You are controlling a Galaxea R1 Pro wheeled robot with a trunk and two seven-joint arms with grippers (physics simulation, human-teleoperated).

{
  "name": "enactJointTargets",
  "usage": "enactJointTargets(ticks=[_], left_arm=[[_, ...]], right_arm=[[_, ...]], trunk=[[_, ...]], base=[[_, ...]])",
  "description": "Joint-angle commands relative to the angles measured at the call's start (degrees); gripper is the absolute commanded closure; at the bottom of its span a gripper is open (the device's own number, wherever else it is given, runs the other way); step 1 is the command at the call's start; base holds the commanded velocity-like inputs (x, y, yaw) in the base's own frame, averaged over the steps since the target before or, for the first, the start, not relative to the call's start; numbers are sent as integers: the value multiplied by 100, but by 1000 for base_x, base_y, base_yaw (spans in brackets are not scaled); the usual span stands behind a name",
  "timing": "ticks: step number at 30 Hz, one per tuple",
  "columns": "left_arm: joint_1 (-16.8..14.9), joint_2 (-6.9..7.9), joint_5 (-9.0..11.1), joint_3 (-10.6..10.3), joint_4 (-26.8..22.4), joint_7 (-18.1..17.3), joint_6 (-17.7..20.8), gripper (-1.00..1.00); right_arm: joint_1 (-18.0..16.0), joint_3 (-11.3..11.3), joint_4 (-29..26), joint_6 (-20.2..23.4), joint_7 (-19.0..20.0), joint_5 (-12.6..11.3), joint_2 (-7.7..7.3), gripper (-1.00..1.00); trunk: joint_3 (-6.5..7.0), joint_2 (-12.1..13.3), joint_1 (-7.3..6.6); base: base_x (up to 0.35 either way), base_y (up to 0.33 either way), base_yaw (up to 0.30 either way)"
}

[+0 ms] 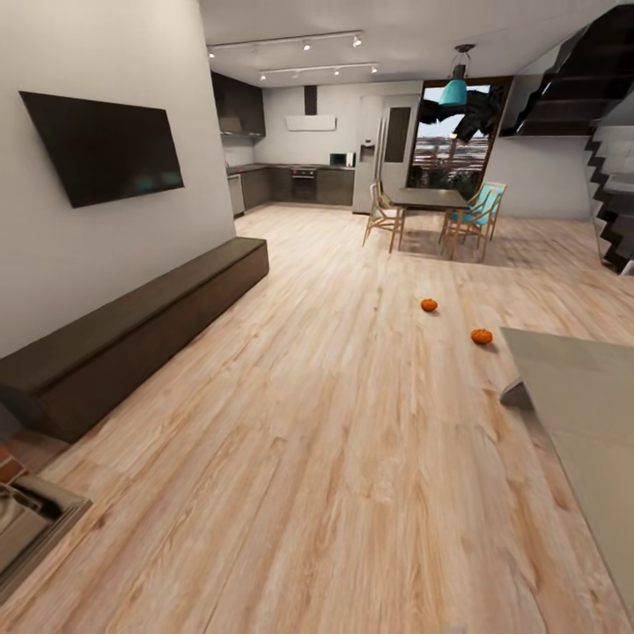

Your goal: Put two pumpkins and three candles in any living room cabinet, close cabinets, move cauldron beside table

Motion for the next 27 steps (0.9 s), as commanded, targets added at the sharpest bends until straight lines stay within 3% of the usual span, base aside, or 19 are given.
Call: enactJointTargets(ticks=[1, 19, 27], left_arm=[[0, 0, -1, 3, 0, 1, 0, -100], [6, -9, -10, -2, 0, -1, 1, -100], [9, -17, -10, -2, 0, -1, 3, -100]], right_arm=[[0, 0, 0, 0, 0, 0, 0, -100], [3, -5, -4, 0, 0, -17, -8, -100], [3, -9, -1, 2, 8, -52, -14, -100]], trunk=[[10, 0, 0], [113, 0, 0], [113, 0, 0]], base=[[285, 150, 0], [302, 114, -3], [313, 92, -225]])
